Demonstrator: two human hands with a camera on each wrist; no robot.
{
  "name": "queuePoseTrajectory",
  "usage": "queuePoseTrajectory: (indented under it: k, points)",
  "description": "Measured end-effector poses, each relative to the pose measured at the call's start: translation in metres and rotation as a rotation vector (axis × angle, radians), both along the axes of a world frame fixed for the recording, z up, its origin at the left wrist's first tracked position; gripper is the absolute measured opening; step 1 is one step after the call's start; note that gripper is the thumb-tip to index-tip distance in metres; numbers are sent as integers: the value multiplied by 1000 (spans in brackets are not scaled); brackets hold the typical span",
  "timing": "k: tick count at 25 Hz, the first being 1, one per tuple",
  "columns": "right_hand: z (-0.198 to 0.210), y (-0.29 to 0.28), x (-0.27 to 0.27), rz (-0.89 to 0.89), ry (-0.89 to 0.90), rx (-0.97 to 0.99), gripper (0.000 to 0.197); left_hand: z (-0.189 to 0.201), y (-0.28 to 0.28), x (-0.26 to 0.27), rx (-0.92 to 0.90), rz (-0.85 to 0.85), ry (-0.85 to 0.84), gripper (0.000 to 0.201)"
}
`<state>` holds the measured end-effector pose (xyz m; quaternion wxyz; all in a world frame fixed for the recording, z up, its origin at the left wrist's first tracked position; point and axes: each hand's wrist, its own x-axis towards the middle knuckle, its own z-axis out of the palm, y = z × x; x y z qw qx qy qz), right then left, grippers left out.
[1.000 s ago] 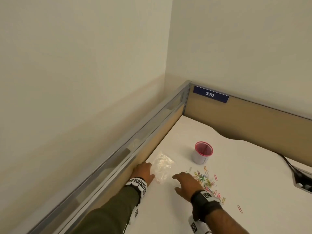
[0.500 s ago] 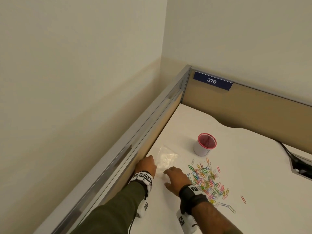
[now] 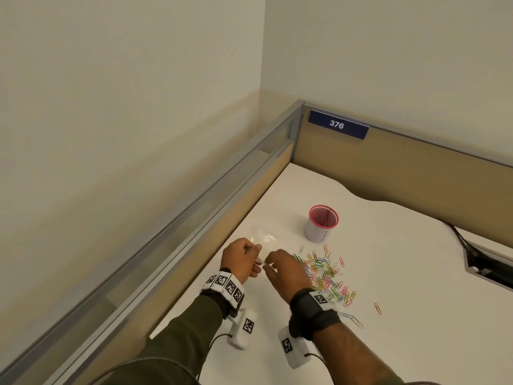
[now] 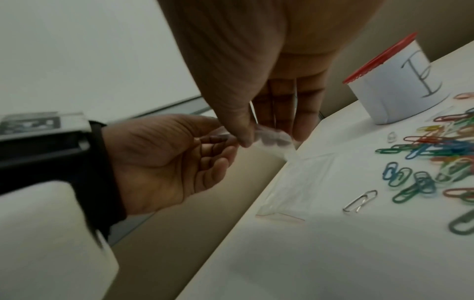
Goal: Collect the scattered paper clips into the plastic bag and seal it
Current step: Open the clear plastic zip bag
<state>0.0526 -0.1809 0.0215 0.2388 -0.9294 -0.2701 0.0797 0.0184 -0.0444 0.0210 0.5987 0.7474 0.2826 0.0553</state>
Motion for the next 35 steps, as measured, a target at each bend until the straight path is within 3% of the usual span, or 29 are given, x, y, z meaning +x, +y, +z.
queuePoseTrajectory:
  k: [4, 8, 13, 19, 24, 31, 35]
  points:
    - [8, -23, -5, -13, -53, 72, 21, 7, -29, -17, -99, 69, -65, 26]
    - [16, -35, -3, -146, -75, 138, 17, 11, -51, -26, -222, 160, -116, 29]
    - [19, -39, -6, -114, -41, 143, 20, 9, -69, -21, -319, 98, -115, 28]
    - [15, -40, 3, -60, 31, 151, 27, 1, -60, -10, -329, 84, -101, 18]
    - [11, -42, 4, -45, 25, 136, 22, -1, -65, -4, -181, 62, -111, 19]
    - [17, -40, 7, -102, 34, 160, 19, 1, -63, -2, -226, -6, -67, 24]
    - [21, -40, 6, -138, 38, 202, 11, 2, -63, -4, -185, -6, -49, 13]
